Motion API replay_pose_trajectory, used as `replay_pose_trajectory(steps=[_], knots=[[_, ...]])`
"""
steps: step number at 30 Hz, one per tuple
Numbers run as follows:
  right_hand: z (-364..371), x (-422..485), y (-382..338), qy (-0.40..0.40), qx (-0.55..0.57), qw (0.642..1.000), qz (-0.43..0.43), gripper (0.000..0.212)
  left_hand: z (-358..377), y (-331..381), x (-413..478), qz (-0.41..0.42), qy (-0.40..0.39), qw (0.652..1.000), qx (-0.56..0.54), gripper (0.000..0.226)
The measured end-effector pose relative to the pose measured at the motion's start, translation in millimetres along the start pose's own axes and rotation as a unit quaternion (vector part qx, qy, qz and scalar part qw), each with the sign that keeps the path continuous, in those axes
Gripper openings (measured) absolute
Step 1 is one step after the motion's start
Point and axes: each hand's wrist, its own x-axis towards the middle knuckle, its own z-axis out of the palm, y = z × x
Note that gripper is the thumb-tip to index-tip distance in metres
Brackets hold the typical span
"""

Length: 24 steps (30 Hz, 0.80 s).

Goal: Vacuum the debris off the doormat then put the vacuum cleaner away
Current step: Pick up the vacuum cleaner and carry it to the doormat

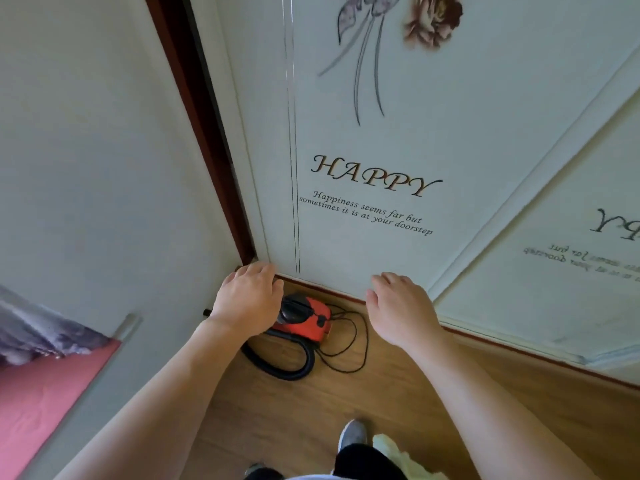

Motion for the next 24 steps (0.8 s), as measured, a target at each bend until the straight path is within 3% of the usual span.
replay_pose_trajectory(steps=[12, 24], knots=[[-34, 105, 15, -0.024, -0.031, 0.986, -0.163, 0.031, -8, 16, 36, -0.137, 0.045, 0.989, -0.028, 0.050], [-28, 189, -37, -0.039, -0.052, 0.971, -0.229, 0.042, -16, -31, 86, -0.191, 0.065, 0.978, -0.052, 0.048]])
